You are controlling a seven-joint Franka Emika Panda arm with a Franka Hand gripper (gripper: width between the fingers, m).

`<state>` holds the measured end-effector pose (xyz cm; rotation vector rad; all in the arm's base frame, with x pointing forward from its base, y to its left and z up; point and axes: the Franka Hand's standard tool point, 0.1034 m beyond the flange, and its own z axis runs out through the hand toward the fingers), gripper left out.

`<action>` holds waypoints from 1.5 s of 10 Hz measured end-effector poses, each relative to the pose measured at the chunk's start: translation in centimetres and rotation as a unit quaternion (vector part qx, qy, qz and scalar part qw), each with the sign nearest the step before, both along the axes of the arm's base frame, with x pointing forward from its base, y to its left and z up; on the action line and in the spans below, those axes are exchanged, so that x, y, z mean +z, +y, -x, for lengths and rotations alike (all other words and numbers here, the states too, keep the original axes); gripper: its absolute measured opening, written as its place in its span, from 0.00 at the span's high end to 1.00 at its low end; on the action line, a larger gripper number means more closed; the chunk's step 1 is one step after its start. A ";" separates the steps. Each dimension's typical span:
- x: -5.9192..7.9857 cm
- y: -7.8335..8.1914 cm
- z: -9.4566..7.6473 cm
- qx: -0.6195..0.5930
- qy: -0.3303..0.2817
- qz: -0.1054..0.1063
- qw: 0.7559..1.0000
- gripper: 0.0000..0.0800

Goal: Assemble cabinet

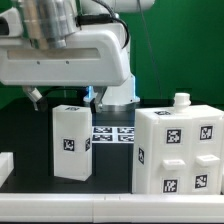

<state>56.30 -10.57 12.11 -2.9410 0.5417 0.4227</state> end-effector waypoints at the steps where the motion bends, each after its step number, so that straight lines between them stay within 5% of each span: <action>1: -0.1 -0.2 -0.3 -0.001 0.003 0.000 1.000 0.00; 6: -1.6 -1.0 -1.3 -0.011 0.034 -0.021 0.999 0.00; 8: -3.6 -0.6 -0.5 -0.038 0.103 -0.067 0.992 0.00; 12: -4.5 -0.8 -1.4 -0.032 0.103 -0.064 0.992 0.00; 15: -5.5 -1.7 0.4 -0.053 0.182 -0.086 0.978 0.00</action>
Offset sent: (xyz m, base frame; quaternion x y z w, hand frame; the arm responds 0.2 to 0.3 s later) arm 0.0051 -0.0021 -0.0209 0.0657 -0.0751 0.0065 0.9950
